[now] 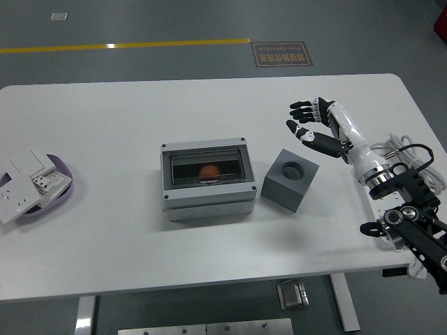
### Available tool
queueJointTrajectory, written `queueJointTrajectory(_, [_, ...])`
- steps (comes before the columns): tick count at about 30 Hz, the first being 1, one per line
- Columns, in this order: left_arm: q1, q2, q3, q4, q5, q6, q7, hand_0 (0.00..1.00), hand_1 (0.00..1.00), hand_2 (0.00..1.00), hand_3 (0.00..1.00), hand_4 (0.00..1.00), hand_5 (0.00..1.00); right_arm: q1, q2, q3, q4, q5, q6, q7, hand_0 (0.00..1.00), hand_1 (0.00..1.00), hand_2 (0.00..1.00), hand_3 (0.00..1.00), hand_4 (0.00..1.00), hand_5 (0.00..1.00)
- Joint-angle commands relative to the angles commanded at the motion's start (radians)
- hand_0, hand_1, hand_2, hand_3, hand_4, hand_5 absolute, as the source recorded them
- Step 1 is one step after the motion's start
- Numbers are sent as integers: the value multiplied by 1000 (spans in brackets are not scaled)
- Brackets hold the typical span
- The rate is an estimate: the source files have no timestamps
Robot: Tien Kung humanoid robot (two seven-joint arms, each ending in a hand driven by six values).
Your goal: Pick up the cylinder from the cube,place it in the box,flap close box
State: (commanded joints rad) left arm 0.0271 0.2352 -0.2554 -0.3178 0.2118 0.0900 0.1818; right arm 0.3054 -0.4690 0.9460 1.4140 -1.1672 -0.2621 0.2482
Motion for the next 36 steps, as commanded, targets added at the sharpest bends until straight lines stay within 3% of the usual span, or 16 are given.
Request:
queueJointTrajectory(10, [4,2,14,1,-21,0,-9,616,639,626,632,685,244,-9,4,1,-17,99,1,72,688,653,655,612,765,327])
queueJointTrajectory(24, [12,3,87,-6,-98,-1,-52,616,639,627,633,686,243,-48,7,59,-12,129,10,105,689,653,644,596,790,293])
queueJointTrajectory(36, [12,3,91,-6,-105,0,-56,616,638,626,633,686,246,-63,10,91,-15,132,14,112,683,643,632,575,793,282])
